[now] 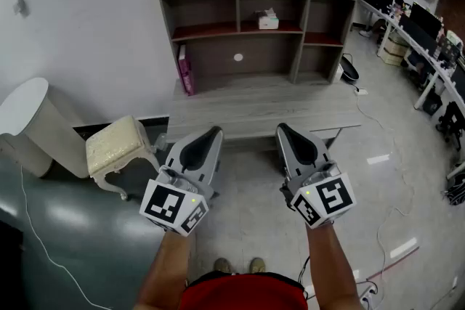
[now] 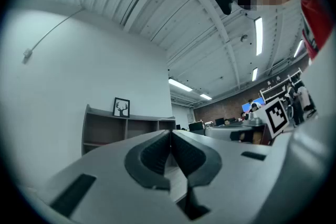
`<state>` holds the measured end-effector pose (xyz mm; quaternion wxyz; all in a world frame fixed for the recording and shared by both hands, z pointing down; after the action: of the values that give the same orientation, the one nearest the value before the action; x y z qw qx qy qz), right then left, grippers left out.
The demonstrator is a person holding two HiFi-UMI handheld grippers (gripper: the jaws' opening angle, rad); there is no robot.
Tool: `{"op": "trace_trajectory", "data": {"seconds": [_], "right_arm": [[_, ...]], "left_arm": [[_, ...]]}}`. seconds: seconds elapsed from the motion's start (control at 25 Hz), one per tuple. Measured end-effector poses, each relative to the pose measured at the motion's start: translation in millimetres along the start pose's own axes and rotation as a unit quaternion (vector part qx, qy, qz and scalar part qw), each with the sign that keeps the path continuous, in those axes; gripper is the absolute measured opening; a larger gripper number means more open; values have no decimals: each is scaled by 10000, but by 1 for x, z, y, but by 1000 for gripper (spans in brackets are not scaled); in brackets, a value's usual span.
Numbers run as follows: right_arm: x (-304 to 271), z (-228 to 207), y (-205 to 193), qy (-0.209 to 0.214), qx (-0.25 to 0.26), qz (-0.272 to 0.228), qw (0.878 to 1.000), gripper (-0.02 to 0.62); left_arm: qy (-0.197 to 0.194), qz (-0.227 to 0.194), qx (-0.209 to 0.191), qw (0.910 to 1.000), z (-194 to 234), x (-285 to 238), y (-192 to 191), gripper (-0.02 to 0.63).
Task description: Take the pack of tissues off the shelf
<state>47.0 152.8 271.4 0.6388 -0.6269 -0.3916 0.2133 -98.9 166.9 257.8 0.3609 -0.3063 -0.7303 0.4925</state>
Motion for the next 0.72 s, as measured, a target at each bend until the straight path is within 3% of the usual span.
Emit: {"op": "trace_trajectory", "data": {"seconds": [0.32,0.72], "right_arm": [[2,-9,1,8,-111,-67,9999,5],[12,-54,4,16,-66,-16,10000,5]], "left_arm": [[21,6,8,10000,-5,-8,-2,11],[173,-32,-16,9998,-26,-45,-6,10]]}}
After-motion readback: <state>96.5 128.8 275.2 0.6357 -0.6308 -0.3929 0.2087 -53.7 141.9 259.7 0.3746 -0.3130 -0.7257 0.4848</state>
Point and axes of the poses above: the fingertips, and each gripper's own axes: x backward along the fingers, z to its left, y out of its top, the point moved 3 cm from there along x, backward along the fingers, and after that the axes turned 10 degrees about -x, right-handed, at the moved point
